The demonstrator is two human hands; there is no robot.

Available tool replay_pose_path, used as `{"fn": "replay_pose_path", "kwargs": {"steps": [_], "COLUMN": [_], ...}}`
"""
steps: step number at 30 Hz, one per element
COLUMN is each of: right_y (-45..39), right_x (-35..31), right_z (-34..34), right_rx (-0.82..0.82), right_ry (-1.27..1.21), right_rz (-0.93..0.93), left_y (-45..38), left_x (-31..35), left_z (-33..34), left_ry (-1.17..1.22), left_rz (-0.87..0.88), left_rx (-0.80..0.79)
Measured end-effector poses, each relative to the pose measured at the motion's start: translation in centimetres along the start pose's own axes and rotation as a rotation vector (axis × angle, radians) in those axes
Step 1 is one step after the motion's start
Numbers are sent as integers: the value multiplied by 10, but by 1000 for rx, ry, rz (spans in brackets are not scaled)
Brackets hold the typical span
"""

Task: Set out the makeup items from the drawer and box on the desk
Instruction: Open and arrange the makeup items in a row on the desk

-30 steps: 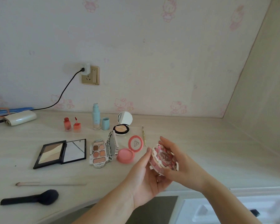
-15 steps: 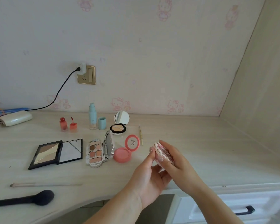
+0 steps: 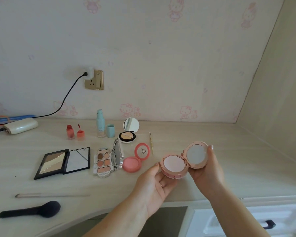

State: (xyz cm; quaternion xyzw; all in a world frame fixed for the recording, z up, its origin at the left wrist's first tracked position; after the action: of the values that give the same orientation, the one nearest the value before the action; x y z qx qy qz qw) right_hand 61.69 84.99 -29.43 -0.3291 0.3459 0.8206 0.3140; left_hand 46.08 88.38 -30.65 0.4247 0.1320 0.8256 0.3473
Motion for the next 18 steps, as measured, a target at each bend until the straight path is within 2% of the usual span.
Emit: {"fn": "replay_pose_path", "kwargs": {"steps": [4,18], "right_y": [-11,-38], "right_x": [9,20], "right_z": [3,36], "right_rx": [22,8], "right_ry": [0,196], "right_rz": [50,53], "left_y": [-2,-21], "left_x": [5,24], "left_z": [-8,-11], "left_ry": [-148,-309], "left_rz": [83,230], "left_rx": [45,112]}}
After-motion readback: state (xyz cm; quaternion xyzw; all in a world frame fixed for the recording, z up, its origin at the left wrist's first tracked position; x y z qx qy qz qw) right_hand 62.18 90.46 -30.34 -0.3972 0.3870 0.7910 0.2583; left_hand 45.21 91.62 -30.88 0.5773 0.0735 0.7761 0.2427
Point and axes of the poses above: each hand's wrist, its own y-axis away from the middle knuckle, its own z-axis out of the palm, x = y × z, the point moved 6 cm from there along -y, towards the middle knuckle, and after that the axes turned 14 degrees about x, right-handed, at the moved point
